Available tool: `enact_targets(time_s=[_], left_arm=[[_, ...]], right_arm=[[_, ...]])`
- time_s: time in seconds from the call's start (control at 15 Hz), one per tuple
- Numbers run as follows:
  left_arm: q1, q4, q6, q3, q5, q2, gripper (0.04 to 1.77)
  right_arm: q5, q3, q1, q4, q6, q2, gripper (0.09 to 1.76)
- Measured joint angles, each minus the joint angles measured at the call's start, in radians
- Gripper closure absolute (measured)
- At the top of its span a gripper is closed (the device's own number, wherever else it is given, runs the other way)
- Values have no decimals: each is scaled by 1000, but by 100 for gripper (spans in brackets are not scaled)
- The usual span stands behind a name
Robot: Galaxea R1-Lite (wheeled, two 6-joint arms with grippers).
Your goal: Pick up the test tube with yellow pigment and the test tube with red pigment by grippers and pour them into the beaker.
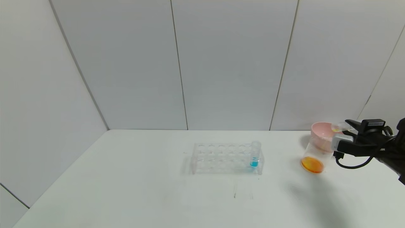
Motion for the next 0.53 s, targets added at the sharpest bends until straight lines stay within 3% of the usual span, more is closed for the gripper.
enact_targets(time_s=[0.53], left_arm=[[0, 0, 0, 0, 0, 0, 5]], right_arm=[[0, -1, 0, 0, 3, -3, 134]])
